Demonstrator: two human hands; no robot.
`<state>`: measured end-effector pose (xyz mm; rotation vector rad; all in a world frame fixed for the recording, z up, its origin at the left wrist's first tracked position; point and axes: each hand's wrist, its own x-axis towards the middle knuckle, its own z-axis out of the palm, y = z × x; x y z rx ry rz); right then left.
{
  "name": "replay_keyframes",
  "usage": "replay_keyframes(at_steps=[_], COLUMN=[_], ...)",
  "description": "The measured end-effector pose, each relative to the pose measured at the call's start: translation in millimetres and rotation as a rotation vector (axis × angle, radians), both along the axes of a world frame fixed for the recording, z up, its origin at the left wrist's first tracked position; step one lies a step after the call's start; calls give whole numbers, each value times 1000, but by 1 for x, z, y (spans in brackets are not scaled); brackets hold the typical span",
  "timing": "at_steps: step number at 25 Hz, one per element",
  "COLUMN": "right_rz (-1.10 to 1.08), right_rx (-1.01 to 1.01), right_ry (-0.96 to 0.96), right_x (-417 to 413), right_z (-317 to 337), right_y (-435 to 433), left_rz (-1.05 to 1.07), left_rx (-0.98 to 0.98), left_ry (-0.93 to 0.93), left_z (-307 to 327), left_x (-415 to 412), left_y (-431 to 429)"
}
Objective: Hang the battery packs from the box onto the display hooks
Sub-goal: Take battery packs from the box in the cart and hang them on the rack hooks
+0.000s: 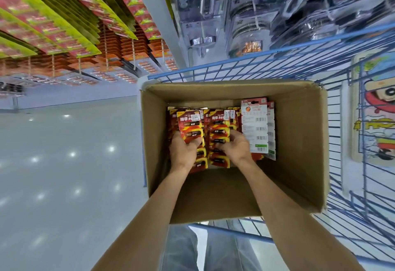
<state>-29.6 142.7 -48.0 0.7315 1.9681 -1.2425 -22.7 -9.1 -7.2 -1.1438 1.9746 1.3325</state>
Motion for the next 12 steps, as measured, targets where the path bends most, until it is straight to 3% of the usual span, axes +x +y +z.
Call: replay_keyframes(at_steps=[5,12], right_rz=[-213,-328], right_rx=[-127,-369], right_ry=[20,166], right_x=[12,44], right_z=[76,196], right_y=[27,33], left_rz=[48,-154], left_rx=[185,355], left_ry=[39,151], left_z=[52,156], left_x=[13,13], left_y=[-10,-24])
